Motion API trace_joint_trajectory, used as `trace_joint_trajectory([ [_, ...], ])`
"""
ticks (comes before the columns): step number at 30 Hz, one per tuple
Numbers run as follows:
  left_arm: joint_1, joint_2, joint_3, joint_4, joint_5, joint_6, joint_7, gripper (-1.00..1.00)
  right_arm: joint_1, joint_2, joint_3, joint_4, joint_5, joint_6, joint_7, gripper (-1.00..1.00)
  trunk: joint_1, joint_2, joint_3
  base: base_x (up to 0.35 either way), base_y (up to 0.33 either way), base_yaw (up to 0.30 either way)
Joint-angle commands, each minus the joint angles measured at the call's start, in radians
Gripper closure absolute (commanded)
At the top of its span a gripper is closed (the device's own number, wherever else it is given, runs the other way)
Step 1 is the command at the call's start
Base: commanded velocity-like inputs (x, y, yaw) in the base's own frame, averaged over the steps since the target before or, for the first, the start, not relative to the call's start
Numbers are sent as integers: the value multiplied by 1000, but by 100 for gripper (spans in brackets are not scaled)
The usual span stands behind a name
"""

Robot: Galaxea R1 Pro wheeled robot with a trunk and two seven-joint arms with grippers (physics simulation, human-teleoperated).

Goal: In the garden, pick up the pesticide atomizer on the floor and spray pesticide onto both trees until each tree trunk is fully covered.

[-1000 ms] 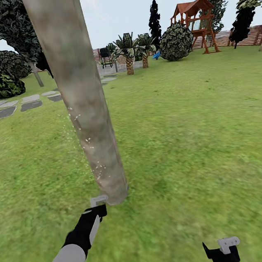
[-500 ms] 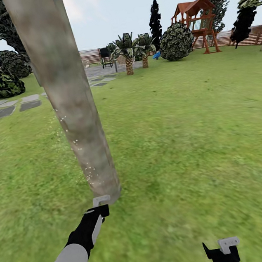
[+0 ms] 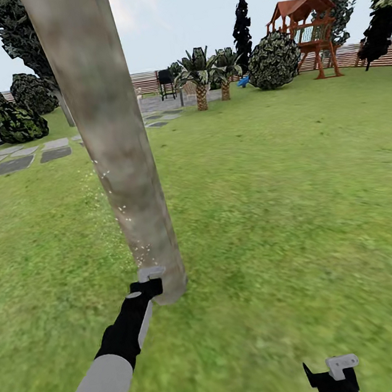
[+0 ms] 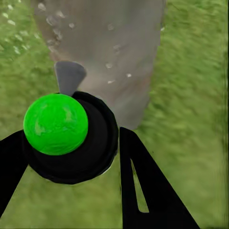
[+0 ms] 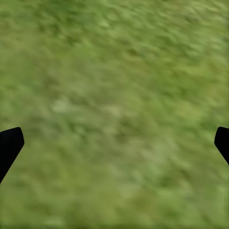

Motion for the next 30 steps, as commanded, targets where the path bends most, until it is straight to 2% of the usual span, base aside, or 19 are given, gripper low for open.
trace_joint_trajectory([
  [1,-1,-3,-21,-8,-1,1,1,100,0,0,0,0,0,0,0,-100,0,0,0,0,0,0],
  [3,-2,-4,-38,-62,0,37,2,100,0,0,0,0,0,0,0,-100,0,0,0,0,0,0],
  [5,0,2,-27,-128,0,76,2,100,0,0,0,0,0,0,0,-100,0,0,0,0,0,0],
  [6,0,6,-11,-149,0,83,2,100,0,0,0,0,0,0,0,-100,0,0,0,0,0,0],
  [9,4,29,79,-185,-4,91,0,100,0,0,0,0,0,0,0,-100,0,0,0,0,0,0],
  [11,6,51,99,-193,-4,92,-1,100,0,0,0,0,0,0,0,-100,0,0,0,0,0,0],
  [13,6,58,94,-197,-2,93,-1,100,0,0,0,0,0,0,0,-100,0,0,0,0,0,0],
  [15,2,49,94,-199,-2,97,-1,100,0,0,0,0,0,0,0,-100,0,0,0,0,0,0],
  [17,-4,29,89,-200,-2,139,-5,100,0,0,0,0,0,0,0,-100,0,0,0,0,0,0],
  [19,-5,23,53,-202,0,147,-7,100,0,0,0,0,0,0,0,-100,0,0,0,0,0,0],
  [20,-6,22,20,-215,1,151,-6,100,0,0,0,0,0,0,0,-100,0,0,0,0,0,0],
  [21,-3,22,-3,-241,2,161,-6,100,0,0,0,0,0,0,0,-100,0,0,0,0,0,0],
  [22,2,25,-20,-298,3,198,-7,100,0,0,0,0,0,0,0,-100,0,0,0,0,0,0],
  [23,4,29,-21,-341,5,231,-9,100,0,0,0,0,0,0,0,-100,0,0,0,0,0,0],
  [25,5,36,-22,-379,8,253,-11,100,0,0,0,0,0,0,0,-100,0,0,0,0,0,0],
  [26,5,41,-17,-387,10,257,-12,100,0,0,0,0,0,0,0,-100,0,0,0,0,0,0],
  [28,5,57,21,-394,14,262,-13,100,0,0,0,0,0,0,0,-100,0,0,0,0,0,0],
  [30,5,57,21,-395,15,263,-14,100,0,0,0,0,0,0,0,-100,0,0,0,0,0,0],
])
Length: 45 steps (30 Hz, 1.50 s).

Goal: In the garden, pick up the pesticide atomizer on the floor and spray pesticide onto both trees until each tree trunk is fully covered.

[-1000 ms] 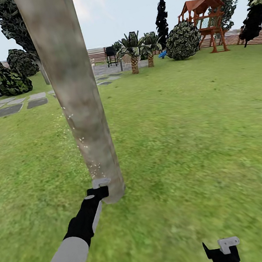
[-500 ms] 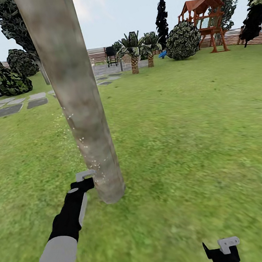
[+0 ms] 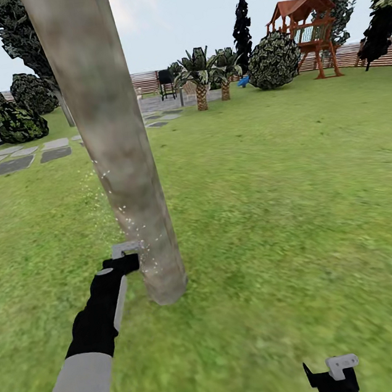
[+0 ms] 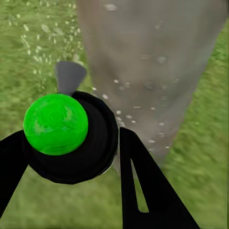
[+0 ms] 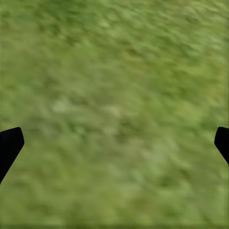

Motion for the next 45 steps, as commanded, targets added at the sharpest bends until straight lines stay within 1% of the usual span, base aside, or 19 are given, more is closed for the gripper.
trace_joint_trajectory([
  [1,1,-2,-1,0,-1,0,0,100,0,0,0,0,0,0,0,-100,0,0,0,0,0,0],
  [5,-9,-19,-78,-7,0,21,0,100,0,0,0,0,0,0,1,-100,0,0,0,0,0,0],
  [7,-11,-32,-103,-57,3,59,1,100,0,0,0,0,1,0,1,-100,0,0,0,0,0,0],
  [10,-3,-29,-104,-98,4,70,0,100,0,0,0,0,1,0,1,-100,0,0,0,0,0,0],
  [15,-3,-14,-62,-121,36,73,0,100,0,0,0,0,1,0,1,-100,0,0,0,0,0,0],
  [18,-4,-19,-71,-123,42,96,0,100,0,0,0,0,1,0,1,-100,0,0,0,0,0,0],
  [19,-6,-23,-87,-123,43,112,0,100,0,0,0,0,1,0,1,-100,0,0,0,0,0,0],
  [22,-11,-33,-169,-138,45,132,2,100,0,0,0,0,1,0,1,-100,0,0,0,0,0,0],
  [23,-11,-38,-177,-156,45,135,3,100,0,0,0,0,1,0,1,-100,0,0,0,0,0,0],
  [26,-11,-34,-171,-199,43,153,3,100,0,0,0,0,1,0,1,-100,0,0,0,0,0,0],
  [28,-13,-27,-86,-226,44,168,0,100,0,0,0,0,1,0,1,-100,0,0,0,0,0,0],
  [29,-14,-23,-63,-227,44,169,0,100,0,0,0,0,1,0,1,-100,0,0,0,0,0,0],
  [32,-20,4,-34,-230,45,179,0,100,0,0,0,0,1,0,1,-100,0,0,0,0,0,0],
  [35,-44,-2,-37,-234,45,196,0,100,0,0,0,0,1,0,1,-100,0,0,0,0,0,0],
  [36,-59,-11,-42,-238,46,228,0,100,0,0,0,0,1,0,1,-100,0,0,0,0,0,0],
  [37,-82,-31,-73,-249,45,281,1,100,0,0,0,0,2,0,1,-100,0,0,0,0,0,0],
  [38,-102,-39,-98,-254,45,301,2,100,0,0,0,0,2,0,1,-100,0,0,0,0,0,0],
  [40,-125,-44,-109,-258,45,311,3,100,0,0,0,0,2,0,1,-100,0,0,0,0,0,0],
  [45,-184,-33,-96,-277,44,384,2,100,0,0,0,0,1,0,1,-100,0,0,0,0,0,0],
])
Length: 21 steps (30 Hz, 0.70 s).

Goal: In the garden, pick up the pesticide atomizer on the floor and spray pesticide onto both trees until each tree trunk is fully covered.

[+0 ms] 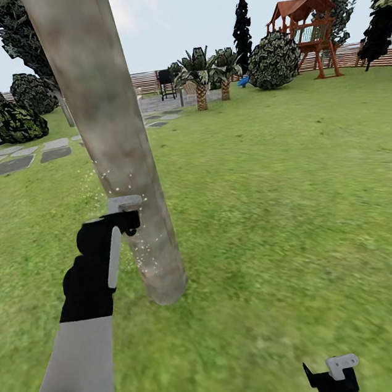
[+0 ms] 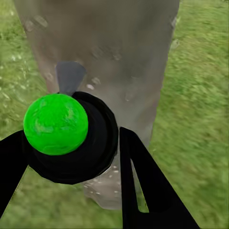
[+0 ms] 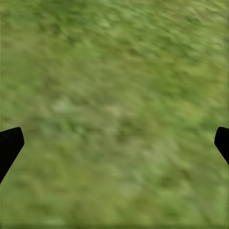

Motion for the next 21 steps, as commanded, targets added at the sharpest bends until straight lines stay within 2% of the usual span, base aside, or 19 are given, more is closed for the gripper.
trace_joint_trajectory([
  [1,-11,2,12,-2,1,5,-1,100,0,0,0,0,0,0,0,-100,0,0,0,0,0,0],
  [3,-29,6,46,-3,1,10,-1,100,0,0,0,0,0,0,0,-100,0,0,0,0,0,0],
  [5,-43,6,53,-4,3,17,-1,100,0,0,0,0,0,0,0,-100,0,0,0,0,0,0],
  [8,-59,-8,52,-2,4,32,-2,100,0,0,0,0,0,0,0,-100,0,0,0,0,0,0],
  [11,-59,-11,39,-1,5,34,-3,100,0,0,0,0,0,0,0,-100,0,0,0,0,0,0],
  [12,-55,-8,24,-1,5,34,-3,100,0,0,0,0,0,0,0,-100,0,0,0,0,0,0],
  [16,-43,7,29,2,3,33,-3,100,0,0,0,0,0,0,0,-100,0,0,0,0,0,0],
  [21,57,11,30,12,3,15,-4,100,0,0,0,0,0,0,0,-100,0,0,0,0,0,0],
])
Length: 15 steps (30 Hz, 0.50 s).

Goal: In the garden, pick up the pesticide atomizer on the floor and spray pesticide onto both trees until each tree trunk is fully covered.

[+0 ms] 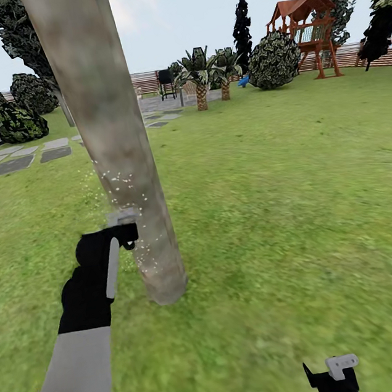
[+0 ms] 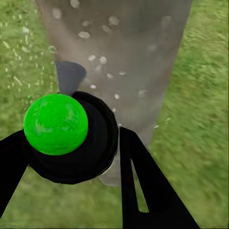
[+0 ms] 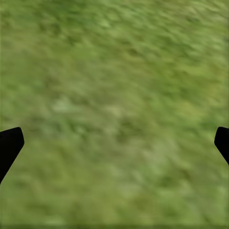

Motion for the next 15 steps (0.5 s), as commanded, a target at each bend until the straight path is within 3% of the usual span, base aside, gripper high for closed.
trace_joint_trajectory([
  [1,37,1,-1,1,0,-14,0,100,0,0,0,0,0,0,0,-100,0,0,0,0,0,0],
  [8,233,0,-5,3,1,-137,1,100,0,0,0,0,0,0,0,-100,0,0,0,0,0,0],
  [10,263,-1,-6,26,0,-188,1,100,0,0,0,0,0,0,0,-100,0,0,0,0,0,0],
  [15,284,-5,-1,309,0,-476,16,100,0,0,0,0,0,0,0,-100,0,0,0,0,0,0],
])
